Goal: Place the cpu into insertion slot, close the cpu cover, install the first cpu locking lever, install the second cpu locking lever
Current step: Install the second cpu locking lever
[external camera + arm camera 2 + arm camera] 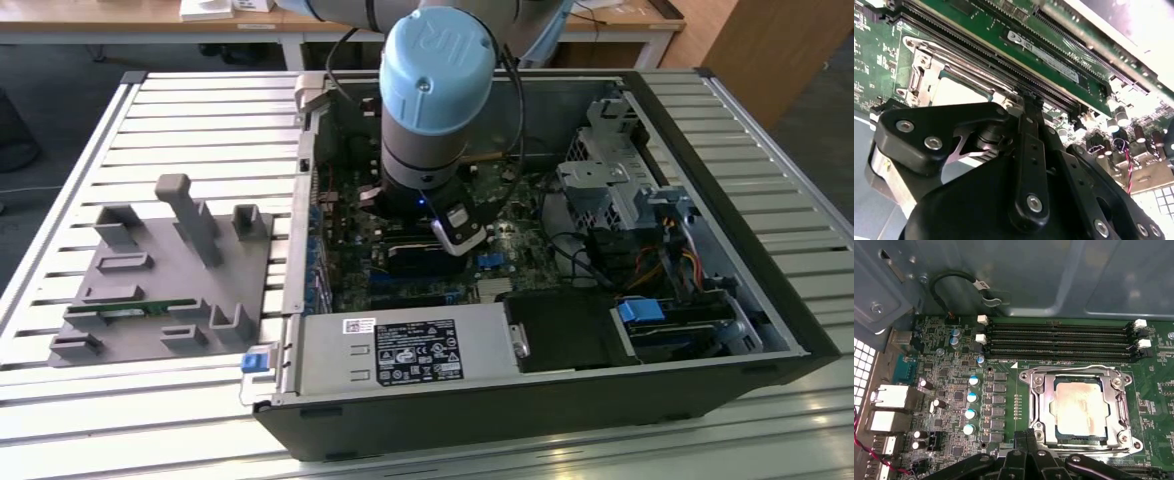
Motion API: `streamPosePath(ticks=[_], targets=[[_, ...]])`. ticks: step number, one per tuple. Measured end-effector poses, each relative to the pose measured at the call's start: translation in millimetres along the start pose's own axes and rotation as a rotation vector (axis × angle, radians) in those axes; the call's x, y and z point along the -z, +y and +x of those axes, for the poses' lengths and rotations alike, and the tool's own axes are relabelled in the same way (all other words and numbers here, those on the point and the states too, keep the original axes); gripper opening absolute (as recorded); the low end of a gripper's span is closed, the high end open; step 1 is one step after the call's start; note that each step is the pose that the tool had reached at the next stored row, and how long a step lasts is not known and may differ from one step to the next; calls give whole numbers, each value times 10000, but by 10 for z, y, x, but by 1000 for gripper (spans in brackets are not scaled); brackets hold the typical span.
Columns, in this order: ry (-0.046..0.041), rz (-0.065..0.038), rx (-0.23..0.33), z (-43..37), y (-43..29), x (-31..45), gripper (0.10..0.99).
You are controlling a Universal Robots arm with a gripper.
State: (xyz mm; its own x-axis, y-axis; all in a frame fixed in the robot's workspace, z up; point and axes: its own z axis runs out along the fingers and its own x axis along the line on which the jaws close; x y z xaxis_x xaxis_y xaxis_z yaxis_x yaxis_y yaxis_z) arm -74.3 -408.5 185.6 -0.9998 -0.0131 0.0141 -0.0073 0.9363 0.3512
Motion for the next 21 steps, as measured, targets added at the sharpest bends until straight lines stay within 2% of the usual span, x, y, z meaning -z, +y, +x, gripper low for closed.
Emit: streamPosePath(ticks=[4, 7, 12, 19, 21], targets=[[-5, -12, 2, 0, 5, 9, 106], [-5, -19, 1, 1, 19, 45, 106], [-3, -24, 1, 2, 46, 119, 106], [-3, -24, 1, 4, 107, 282, 106], [-3, -25, 1, 5, 117, 308, 106]])
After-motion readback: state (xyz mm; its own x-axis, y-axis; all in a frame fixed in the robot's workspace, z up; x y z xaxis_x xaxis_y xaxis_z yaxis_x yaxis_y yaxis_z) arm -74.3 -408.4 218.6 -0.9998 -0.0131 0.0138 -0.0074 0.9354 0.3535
